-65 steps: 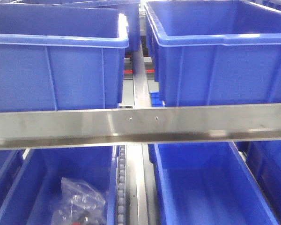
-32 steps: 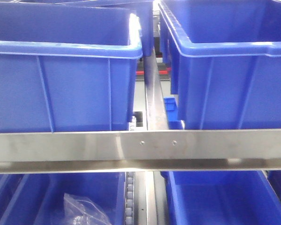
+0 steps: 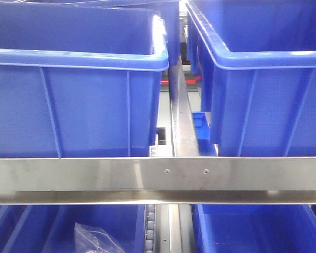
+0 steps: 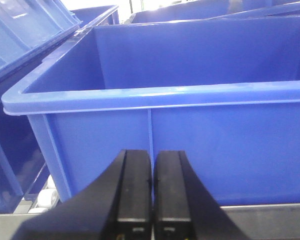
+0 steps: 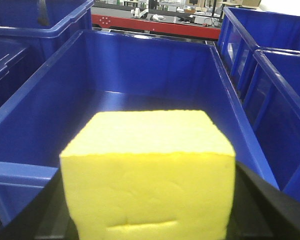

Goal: Place yellow foam block on left shelf second layer
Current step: 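Approach the shelf and move the held cube into a blue bin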

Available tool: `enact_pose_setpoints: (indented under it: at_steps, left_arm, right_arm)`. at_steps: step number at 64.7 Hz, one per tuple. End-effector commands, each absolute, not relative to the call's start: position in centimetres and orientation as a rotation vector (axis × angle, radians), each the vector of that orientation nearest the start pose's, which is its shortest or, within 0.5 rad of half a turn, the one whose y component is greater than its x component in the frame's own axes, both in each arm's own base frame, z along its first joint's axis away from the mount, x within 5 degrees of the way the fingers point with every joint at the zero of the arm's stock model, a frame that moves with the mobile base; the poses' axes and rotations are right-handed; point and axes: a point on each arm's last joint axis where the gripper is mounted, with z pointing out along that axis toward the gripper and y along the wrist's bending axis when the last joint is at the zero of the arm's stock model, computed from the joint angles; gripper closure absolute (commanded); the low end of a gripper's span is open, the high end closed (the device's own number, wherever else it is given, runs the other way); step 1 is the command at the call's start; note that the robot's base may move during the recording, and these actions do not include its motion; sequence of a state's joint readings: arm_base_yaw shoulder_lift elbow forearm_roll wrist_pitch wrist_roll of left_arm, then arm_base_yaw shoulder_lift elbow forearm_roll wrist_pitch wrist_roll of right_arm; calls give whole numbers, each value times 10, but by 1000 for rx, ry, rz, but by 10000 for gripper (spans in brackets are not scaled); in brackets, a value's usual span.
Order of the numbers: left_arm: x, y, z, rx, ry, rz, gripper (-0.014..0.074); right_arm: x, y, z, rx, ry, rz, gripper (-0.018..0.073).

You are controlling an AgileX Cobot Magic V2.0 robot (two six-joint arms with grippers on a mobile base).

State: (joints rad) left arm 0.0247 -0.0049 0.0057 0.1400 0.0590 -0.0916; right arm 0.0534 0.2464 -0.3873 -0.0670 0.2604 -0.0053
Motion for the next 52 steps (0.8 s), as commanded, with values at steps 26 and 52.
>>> enact_pose_setpoints:
  at_steps: [26,52]
  left_arm:
    - [55,1,208,17,1463,43,460]
    - [55,1,208,17,1463,43,460]
  right_arm:
    - [65,2,322,-87,1483,-40,96]
    - [74,4,327,36,1450,127,96]
